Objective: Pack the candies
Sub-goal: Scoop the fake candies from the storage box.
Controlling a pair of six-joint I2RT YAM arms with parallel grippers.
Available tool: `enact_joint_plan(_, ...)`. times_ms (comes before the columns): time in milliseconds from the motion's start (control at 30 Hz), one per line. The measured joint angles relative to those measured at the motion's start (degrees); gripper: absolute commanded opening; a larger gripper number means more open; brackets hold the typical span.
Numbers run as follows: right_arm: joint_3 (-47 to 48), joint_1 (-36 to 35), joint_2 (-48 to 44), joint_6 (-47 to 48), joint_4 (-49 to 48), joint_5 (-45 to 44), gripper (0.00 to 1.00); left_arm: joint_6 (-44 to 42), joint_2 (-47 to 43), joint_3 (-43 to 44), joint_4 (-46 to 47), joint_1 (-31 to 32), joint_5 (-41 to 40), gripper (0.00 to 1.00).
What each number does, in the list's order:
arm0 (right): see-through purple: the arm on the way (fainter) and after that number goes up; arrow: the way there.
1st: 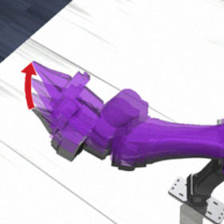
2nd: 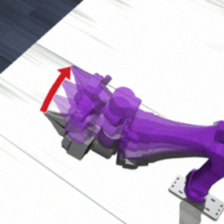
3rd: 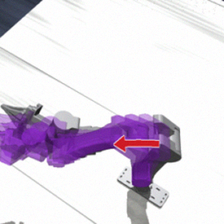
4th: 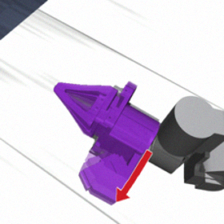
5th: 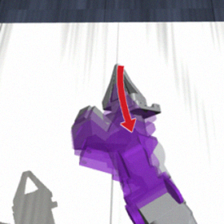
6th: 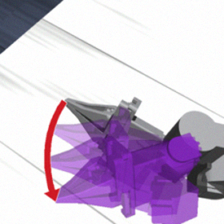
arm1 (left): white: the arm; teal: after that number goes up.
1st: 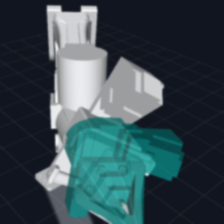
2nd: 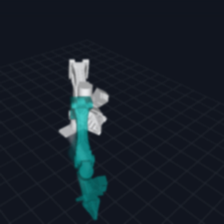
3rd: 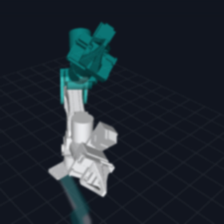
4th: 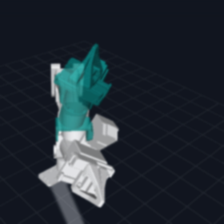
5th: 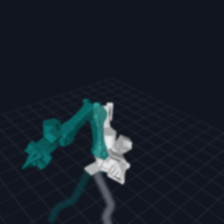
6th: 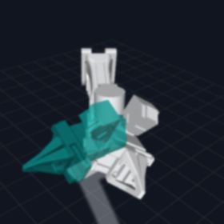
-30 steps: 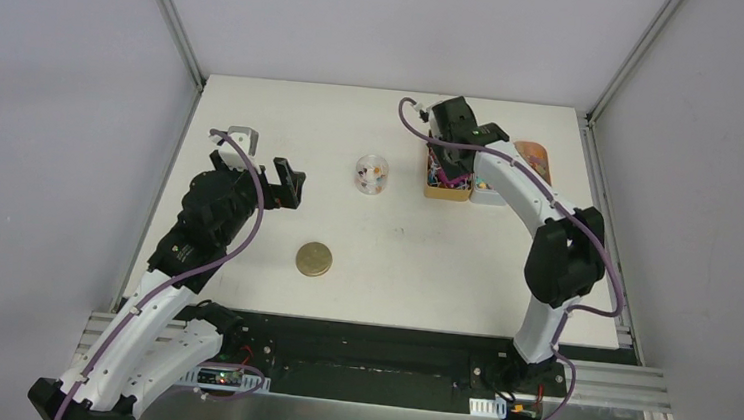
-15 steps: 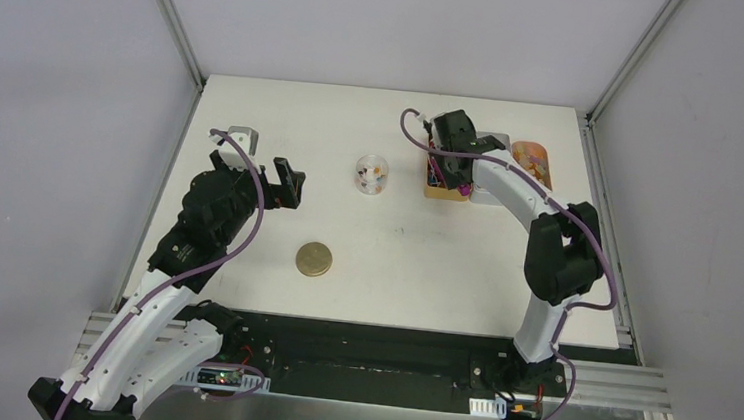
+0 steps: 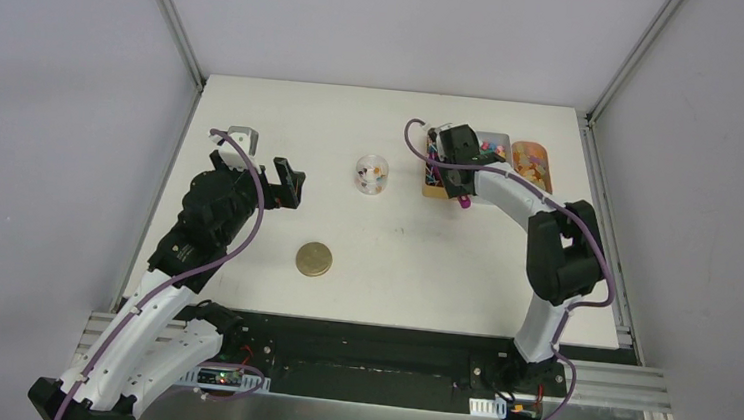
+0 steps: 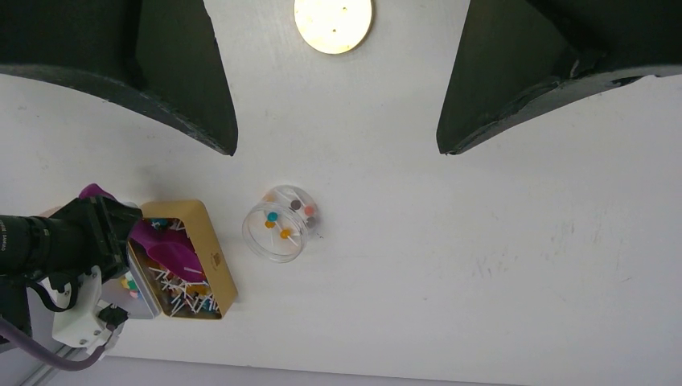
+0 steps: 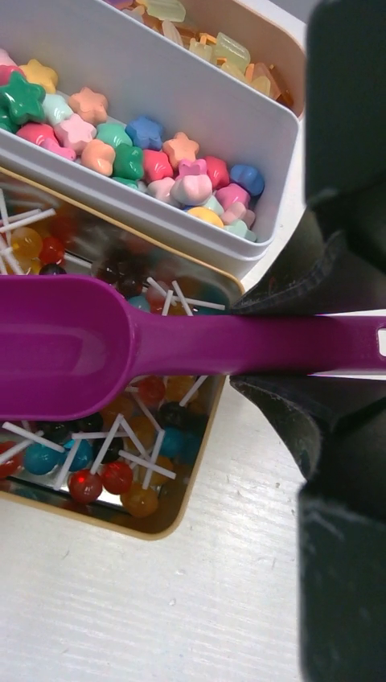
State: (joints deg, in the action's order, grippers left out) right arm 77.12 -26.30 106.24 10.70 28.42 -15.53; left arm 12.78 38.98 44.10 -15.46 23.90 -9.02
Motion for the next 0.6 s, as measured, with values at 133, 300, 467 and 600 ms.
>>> enact_joint_plan(133, -1.5, 0.6, -0.4, -0.2, -2.5, 0.6, 0.00, 0.0, 0.0, 0.0, 0.0, 0.0, 0.0, 0.99)
enact_joint_plan(300, -3.1, 1.0, -1.3, -0.2, -4.4, 1.3, 0.00, 0.0, 0.0, 0.0, 0.0, 0.0, 0.0, 0.99)
enact_joint_plan(467, -5.6, 1.6, -2.6, 0.4, -7.6, 2.9, 0.00, 0.0, 0.0, 0.0, 0.0, 0.0, -0.1, 0.99)
enact_joint_plan(600, -6.1, 1.7, -2.6, 1.2, -9.4, 3.6, 0.00, 0.0, 0.0, 0.0, 0.0, 0.0, -0.1, 0.99)
